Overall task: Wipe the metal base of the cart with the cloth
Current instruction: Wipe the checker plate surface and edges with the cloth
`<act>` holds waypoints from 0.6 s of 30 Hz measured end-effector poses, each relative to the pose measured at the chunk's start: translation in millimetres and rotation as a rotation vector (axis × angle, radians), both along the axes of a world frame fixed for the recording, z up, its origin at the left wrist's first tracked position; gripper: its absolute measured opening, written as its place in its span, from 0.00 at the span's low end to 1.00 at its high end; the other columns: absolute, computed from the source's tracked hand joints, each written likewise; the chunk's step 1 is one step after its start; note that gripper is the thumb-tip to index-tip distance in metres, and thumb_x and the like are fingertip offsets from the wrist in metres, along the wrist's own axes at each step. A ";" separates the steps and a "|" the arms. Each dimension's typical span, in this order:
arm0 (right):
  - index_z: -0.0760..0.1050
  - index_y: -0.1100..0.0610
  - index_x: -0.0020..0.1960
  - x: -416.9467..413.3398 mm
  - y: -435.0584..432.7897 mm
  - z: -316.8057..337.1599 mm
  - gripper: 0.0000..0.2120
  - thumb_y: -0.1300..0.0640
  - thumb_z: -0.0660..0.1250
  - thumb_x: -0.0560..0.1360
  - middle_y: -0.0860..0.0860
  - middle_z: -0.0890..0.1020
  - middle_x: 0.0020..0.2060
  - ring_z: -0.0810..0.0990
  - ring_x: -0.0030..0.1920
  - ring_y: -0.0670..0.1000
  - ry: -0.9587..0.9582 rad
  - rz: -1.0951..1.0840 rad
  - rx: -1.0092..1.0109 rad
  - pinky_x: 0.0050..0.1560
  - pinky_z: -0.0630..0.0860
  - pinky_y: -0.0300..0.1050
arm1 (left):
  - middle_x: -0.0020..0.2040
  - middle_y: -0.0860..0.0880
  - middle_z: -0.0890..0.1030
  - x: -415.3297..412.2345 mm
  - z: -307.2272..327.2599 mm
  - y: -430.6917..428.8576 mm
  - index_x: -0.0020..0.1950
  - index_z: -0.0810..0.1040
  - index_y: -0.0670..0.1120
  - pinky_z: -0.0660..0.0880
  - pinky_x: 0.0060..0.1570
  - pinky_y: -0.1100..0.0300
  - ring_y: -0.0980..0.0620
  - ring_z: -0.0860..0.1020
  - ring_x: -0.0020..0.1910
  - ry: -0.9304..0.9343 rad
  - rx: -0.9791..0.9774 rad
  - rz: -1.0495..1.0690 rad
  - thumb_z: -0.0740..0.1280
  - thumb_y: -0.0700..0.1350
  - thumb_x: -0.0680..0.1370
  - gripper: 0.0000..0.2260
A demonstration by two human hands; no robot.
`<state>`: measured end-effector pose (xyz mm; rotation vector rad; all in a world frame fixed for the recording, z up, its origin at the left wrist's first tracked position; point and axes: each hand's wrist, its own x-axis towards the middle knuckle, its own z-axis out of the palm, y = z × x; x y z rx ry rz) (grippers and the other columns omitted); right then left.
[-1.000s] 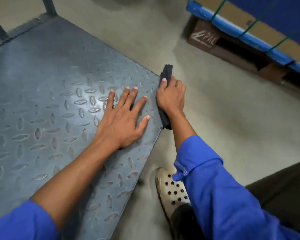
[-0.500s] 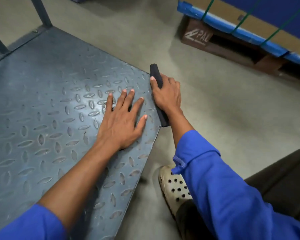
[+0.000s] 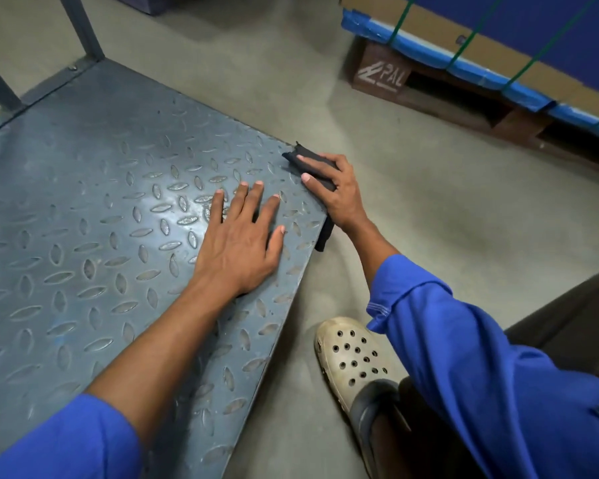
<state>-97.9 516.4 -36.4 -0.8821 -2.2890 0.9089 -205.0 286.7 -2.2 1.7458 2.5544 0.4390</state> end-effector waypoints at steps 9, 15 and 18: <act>0.83 0.49 0.68 -1.3 -8.4 4.9 0.17 0.44 0.65 0.85 0.46 0.80 0.56 0.79 0.56 0.42 0.004 -0.194 -0.054 0.58 0.71 0.32 | 0.85 0.42 0.62 -0.5 -1.5 1.9 0.83 0.64 0.48 0.48 0.83 0.36 0.40 0.57 0.85 0.006 0.010 -0.007 0.50 0.59 0.86 0.28; 0.83 0.50 0.59 -19.2 6.0 21.3 0.18 0.41 0.58 0.86 0.50 0.82 0.52 0.80 0.56 0.52 -0.156 -0.196 -0.119 0.53 0.70 0.41 | 0.84 0.41 0.63 -1.1 -3.6 3.4 0.82 0.65 0.48 0.50 0.82 0.35 0.39 0.59 0.84 0.017 0.016 -0.013 0.50 0.59 0.85 0.28; 0.82 0.52 0.55 -21.5 -2.7 24.1 0.18 0.44 0.56 0.87 0.51 0.83 0.54 0.81 0.58 0.55 -0.149 -0.245 -0.123 0.53 0.69 0.44 | 0.84 0.41 0.63 -2.2 -3.2 4.0 0.82 0.65 0.49 0.51 0.81 0.35 0.40 0.59 0.84 0.008 0.019 -0.016 0.50 0.60 0.85 0.28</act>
